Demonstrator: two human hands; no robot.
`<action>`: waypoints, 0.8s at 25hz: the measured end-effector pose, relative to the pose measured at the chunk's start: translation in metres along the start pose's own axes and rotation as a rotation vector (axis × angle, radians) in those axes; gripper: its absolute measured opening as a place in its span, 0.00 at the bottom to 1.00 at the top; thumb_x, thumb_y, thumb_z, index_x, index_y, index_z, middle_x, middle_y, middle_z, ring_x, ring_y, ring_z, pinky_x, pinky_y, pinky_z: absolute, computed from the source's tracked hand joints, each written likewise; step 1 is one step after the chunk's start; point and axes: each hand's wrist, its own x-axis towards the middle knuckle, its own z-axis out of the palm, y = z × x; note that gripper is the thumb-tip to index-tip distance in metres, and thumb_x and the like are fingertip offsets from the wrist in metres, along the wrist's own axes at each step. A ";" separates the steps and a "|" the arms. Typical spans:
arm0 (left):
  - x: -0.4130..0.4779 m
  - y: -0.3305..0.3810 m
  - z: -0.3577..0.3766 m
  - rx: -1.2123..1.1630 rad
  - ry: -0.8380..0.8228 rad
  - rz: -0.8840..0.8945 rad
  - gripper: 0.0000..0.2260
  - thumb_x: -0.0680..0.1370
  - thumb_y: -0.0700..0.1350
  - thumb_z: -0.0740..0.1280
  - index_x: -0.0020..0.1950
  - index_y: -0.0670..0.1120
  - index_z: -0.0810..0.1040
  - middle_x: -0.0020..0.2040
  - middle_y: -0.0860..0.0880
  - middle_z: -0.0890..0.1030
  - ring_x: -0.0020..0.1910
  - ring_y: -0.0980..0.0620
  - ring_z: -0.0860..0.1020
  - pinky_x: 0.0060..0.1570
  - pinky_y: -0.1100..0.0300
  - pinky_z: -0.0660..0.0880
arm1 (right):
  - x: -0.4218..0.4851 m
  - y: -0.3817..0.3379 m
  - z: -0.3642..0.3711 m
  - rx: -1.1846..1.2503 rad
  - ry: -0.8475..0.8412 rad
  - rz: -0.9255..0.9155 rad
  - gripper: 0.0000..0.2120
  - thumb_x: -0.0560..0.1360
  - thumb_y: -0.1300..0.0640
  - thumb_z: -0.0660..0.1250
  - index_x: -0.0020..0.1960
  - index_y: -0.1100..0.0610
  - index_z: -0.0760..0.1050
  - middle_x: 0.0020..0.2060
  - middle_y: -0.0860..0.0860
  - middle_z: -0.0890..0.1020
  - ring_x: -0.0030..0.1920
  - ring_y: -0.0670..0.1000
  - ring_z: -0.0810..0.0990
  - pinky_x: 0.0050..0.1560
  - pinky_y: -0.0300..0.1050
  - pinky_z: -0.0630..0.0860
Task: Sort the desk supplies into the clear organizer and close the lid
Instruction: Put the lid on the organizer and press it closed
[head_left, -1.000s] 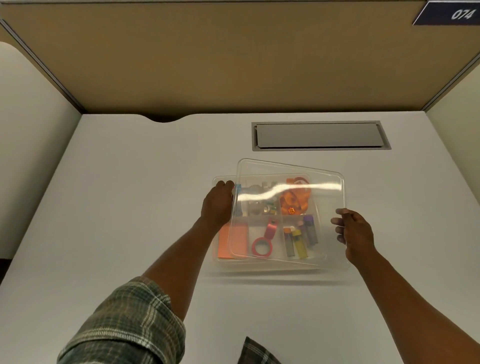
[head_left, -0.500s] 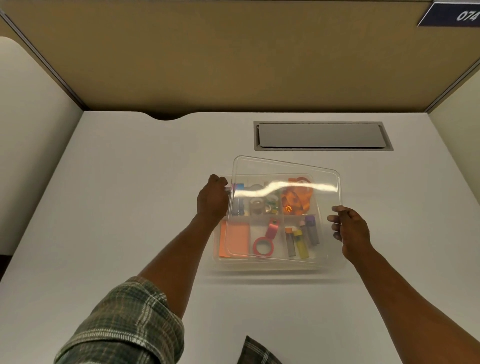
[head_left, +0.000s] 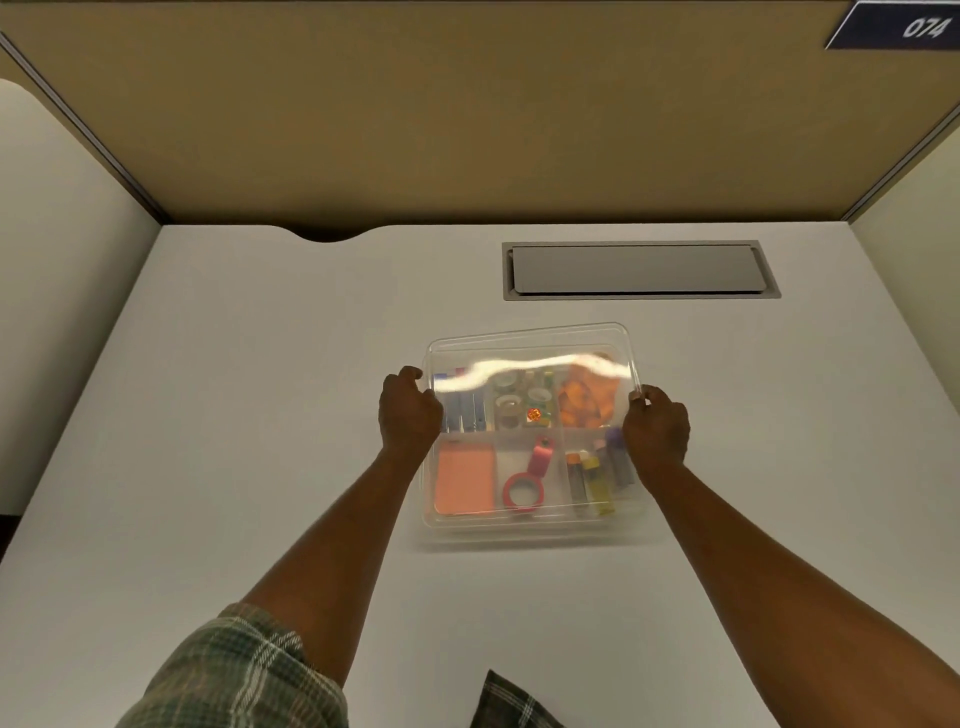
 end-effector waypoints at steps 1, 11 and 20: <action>0.000 -0.001 0.001 0.003 -0.001 -0.004 0.16 0.76 0.38 0.67 0.64 0.40 0.76 0.55 0.39 0.80 0.56 0.42 0.79 0.55 0.54 0.74 | 0.001 0.000 0.001 -0.058 -0.015 0.007 0.16 0.82 0.53 0.59 0.66 0.56 0.78 0.57 0.64 0.78 0.59 0.66 0.77 0.58 0.56 0.75; -0.013 0.002 0.001 0.052 -0.057 0.000 0.22 0.76 0.43 0.64 0.71 0.46 0.74 0.58 0.40 0.80 0.61 0.42 0.78 0.59 0.48 0.75 | -0.003 0.027 -0.007 0.014 -0.121 -0.099 0.16 0.82 0.58 0.58 0.66 0.59 0.78 0.60 0.60 0.81 0.62 0.62 0.78 0.63 0.53 0.72; -0.011 0.014 0.003 0.068 -0.011 -0.098 0.12 0.79 0.48 0.66 0.54 0.40 0.81 0.56 0.39 0.76 0.54 0.40 0.79 0.54 0.51 0.77 | 0.000 0.032 -0.013 0.562 -0.245 0.167 0.14 0.82 0.55 0.60 0.63 0.54 0.80 0.37 0.49 0.75 0.32 0.47 0.69 0.34 0.41 0.69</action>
